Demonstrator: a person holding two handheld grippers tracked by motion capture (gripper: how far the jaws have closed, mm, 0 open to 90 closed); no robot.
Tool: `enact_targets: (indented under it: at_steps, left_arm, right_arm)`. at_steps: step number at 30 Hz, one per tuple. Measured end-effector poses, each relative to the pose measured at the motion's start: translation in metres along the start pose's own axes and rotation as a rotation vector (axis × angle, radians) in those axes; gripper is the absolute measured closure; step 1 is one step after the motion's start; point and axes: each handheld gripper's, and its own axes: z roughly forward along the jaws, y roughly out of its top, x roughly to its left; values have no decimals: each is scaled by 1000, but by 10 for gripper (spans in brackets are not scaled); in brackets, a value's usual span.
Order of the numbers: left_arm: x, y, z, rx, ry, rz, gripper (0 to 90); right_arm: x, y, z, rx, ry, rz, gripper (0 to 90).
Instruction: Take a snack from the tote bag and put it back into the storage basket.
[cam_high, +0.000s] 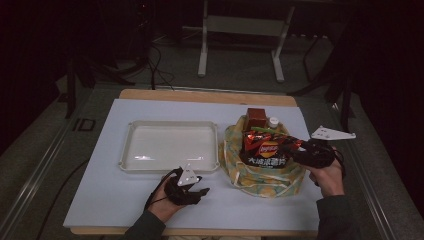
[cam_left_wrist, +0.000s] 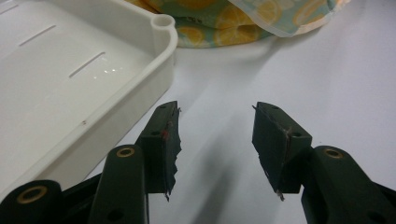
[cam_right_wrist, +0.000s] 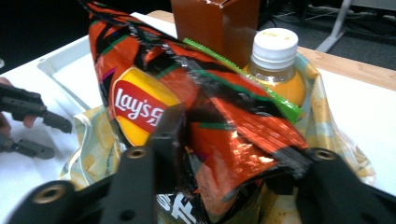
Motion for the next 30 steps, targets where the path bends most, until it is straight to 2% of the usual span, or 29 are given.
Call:
enact_targets:
  at_steps: [2, 5, 9, 18, 30]
  left_arm:
    - [1, -1, 1, 1, 7, -2, 505]
    - [1, -2, 2, 11, 12, 1, 505]
    - [0, -3, 6, 29, 21, 20, 504]
    - [0, -5, 11, 39, 20, 26, 502]
    - [-1, -7, 18, 62, 9, 35, 489]
  right_arm:
    - [1, -1, 0, -5, 8, -18, 688]
    - [0, -1, 0, -13, 14, -18, 729]
    - [0, -1, -4, -32, 29, -5, 839]
    - [5, 0, -5, -44, 46, -21, 893]
    - [16, 15, -22, -139, 40, -22, 897]
